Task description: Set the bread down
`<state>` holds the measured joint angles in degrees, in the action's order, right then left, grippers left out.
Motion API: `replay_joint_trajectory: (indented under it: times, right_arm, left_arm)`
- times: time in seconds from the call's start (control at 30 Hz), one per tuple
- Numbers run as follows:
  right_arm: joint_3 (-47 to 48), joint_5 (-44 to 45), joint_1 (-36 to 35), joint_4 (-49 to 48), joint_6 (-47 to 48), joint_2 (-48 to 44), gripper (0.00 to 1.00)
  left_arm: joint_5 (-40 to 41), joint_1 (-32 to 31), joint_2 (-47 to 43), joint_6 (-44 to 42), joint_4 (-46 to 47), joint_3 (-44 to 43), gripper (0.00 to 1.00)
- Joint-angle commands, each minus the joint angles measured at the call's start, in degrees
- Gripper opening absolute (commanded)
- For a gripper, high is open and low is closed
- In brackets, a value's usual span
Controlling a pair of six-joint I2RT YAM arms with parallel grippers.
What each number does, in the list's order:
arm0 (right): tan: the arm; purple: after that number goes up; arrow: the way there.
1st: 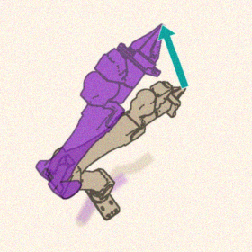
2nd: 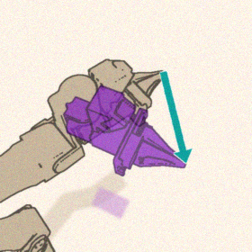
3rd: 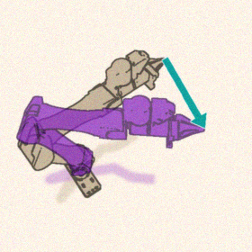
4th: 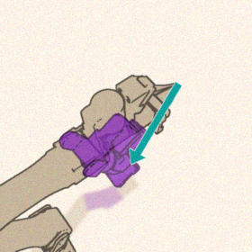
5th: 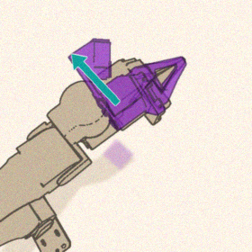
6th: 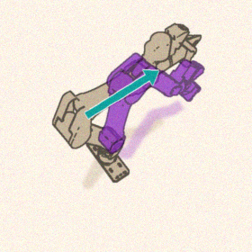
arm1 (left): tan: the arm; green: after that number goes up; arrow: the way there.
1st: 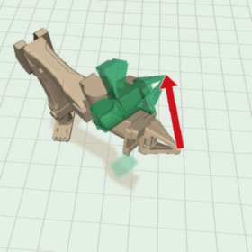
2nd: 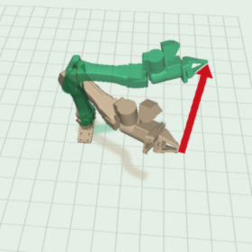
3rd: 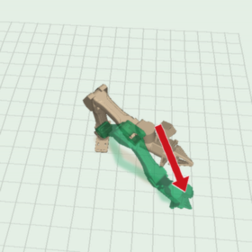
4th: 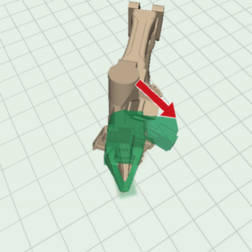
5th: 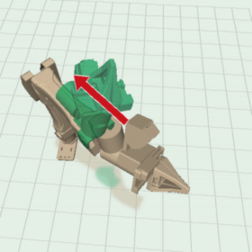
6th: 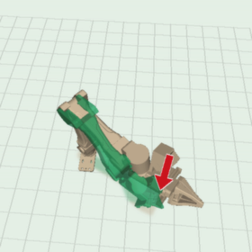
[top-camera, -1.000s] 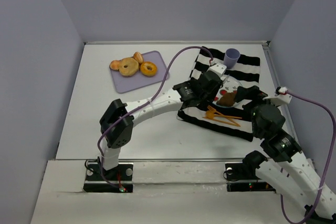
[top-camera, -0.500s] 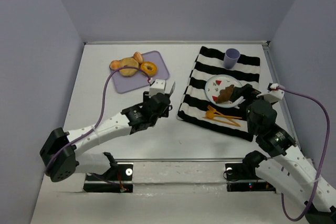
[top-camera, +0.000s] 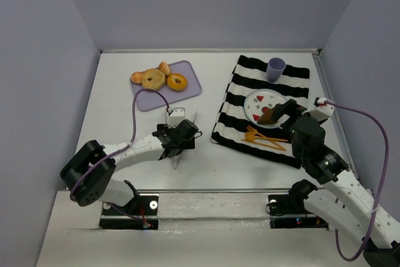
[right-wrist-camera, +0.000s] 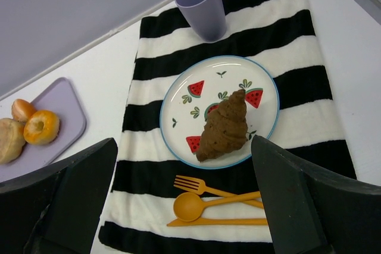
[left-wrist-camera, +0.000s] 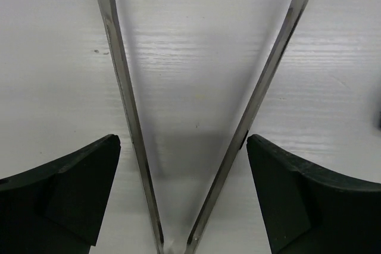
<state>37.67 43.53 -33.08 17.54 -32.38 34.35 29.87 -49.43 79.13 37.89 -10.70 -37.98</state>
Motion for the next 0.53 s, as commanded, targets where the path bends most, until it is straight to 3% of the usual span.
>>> replay_joint_trajectory:
  times: [0.0,0.27,0.5]
  right_arm:
    - [2.1,0.1,-0.4,-2.3,0.6,0.6,1.0]
    - [4.3,-3.2,-0.4,-2.3,2.8,4.5,1.0]
    - [3.6,-5.1,-0.4,-3.0,4.3,3.4,1.0]
  left_arm:
    - [3.1,0.9,-3.6,1.1,-0.5,-4.8,0.99]
    - [8.0,0.9,-22.1,2.5,-11.7,-14.8,0.99]
    - [11.7,2.4,-33.1,1.9,-10.9,-11.6,0.99]
